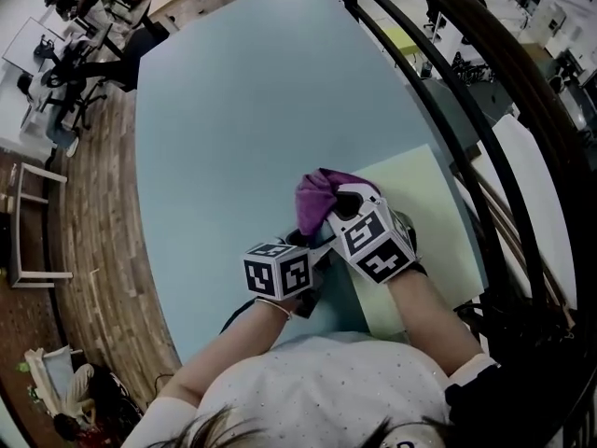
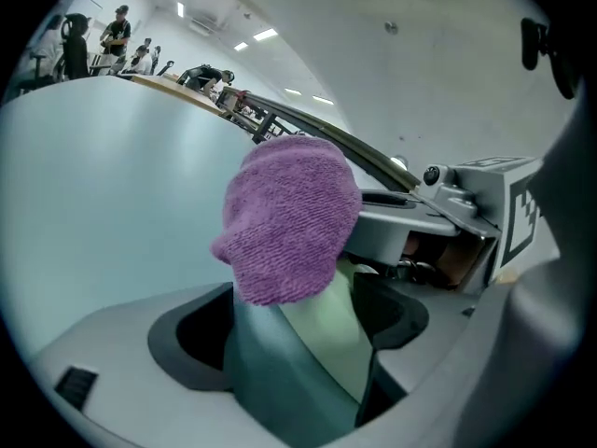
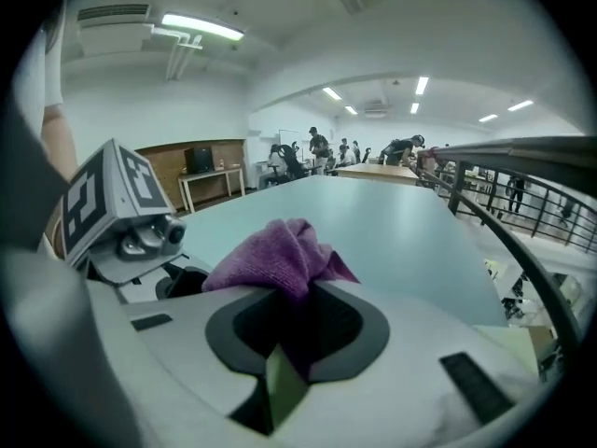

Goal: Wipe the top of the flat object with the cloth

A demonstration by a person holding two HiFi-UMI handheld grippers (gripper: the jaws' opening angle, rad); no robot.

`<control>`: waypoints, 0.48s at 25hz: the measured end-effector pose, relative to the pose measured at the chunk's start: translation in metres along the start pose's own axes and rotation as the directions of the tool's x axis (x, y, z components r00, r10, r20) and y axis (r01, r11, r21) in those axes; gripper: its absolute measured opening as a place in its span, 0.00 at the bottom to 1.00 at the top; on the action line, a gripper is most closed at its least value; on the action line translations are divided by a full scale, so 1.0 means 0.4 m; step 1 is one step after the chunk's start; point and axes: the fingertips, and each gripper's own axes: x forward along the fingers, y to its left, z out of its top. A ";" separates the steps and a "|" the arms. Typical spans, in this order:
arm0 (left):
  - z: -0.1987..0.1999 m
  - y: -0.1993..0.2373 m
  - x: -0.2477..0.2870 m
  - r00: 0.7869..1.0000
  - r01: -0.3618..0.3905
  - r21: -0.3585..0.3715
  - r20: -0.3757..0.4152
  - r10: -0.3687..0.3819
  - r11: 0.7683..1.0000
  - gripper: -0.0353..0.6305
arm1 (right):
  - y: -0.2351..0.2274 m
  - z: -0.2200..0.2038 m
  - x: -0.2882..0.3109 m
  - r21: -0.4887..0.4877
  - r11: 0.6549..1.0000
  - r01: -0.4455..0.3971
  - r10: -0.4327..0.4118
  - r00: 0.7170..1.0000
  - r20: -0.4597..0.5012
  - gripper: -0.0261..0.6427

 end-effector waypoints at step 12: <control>0.001 -0.004 -0.005 1.000 -0.016 0.015 0.025 0.016 1.000 0.65 | -0.208 -0.092 -0.117 0.208 0.957 0.202 -0.195 0.979 -0.051 0.11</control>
